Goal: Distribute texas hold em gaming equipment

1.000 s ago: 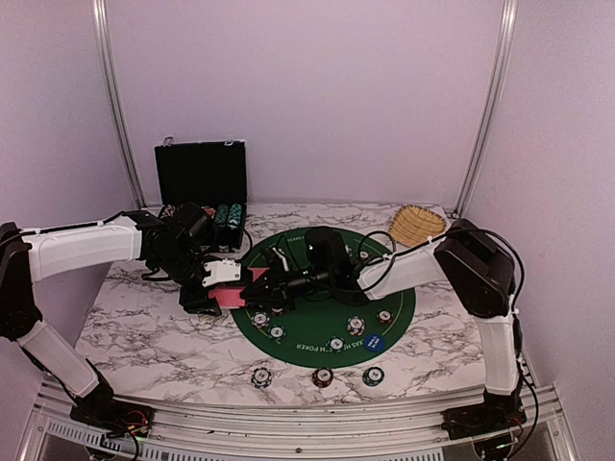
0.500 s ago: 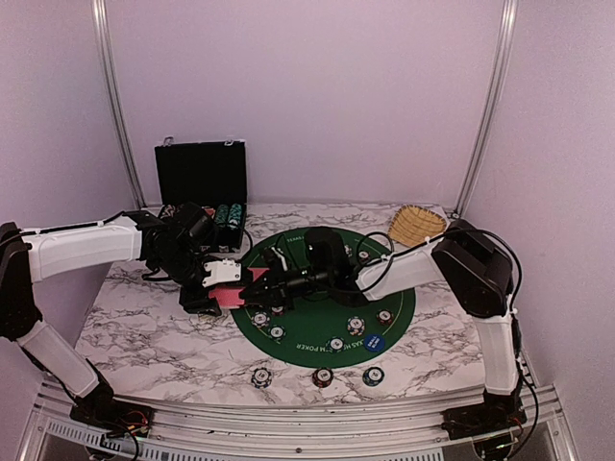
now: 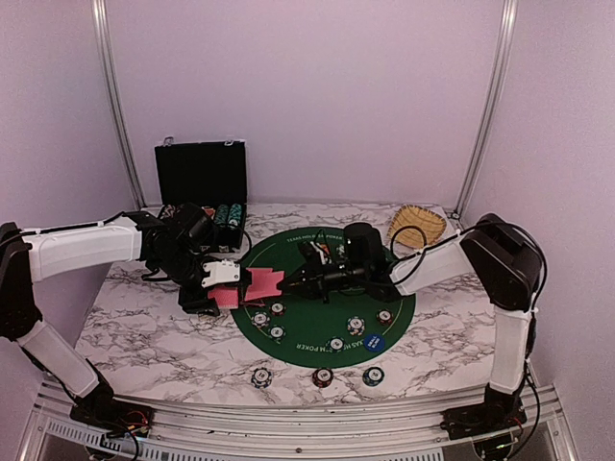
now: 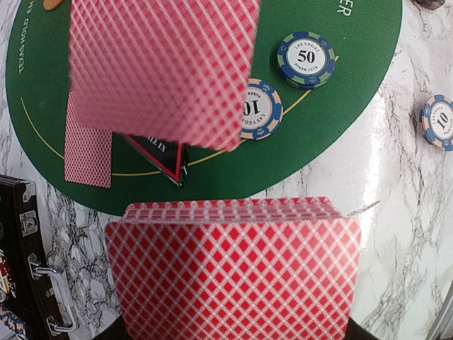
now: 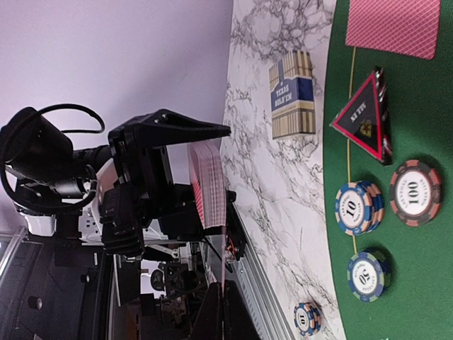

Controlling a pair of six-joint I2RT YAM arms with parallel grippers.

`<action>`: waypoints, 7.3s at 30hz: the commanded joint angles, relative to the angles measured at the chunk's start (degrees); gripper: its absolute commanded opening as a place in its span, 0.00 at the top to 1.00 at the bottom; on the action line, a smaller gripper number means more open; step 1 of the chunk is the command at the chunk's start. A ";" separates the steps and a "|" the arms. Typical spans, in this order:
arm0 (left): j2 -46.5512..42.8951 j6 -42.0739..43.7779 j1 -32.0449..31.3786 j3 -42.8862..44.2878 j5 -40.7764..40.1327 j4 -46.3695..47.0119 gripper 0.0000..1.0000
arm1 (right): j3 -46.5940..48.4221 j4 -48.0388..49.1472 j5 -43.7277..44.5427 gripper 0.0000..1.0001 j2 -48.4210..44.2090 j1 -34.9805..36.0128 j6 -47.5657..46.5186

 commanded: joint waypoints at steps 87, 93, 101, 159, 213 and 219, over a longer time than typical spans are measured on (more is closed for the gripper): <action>-0.45 -1.44 0.59 3.22 0.92 -2.72 0.55 | 4.44 -19.61 10.40 0.26 -6.42 -2.90 -18.11; 0.01 -1.92 0.59 3.49 0.49 -2.73 0.55 | 0.96 -6.42 7.31 0.24 -3.94 3.07 -9.31; -0.34 -2.64 0.59 3.92 1.56 -2.74 0.56 | 6.60 0.27 5.83 0.23 2.66 7.20 -4.61; -1.80 -4.03 0.42 4.98 4.83 -3.18 0.58 | 28.49 4.65 5.74 0.38 22.58 11.26 7.01; -1.28 -2.96 0.42 4.28 3.35 -3.14 0.59 | 15.09 -4.63 5.26 0.74 6.81 7.97 -3.36; -1.19 -2.89 0.42 4.27 3.13 -3.18 0.59 | 14.41 -3.79 5.11 0.84 6.26 8.02 -2.44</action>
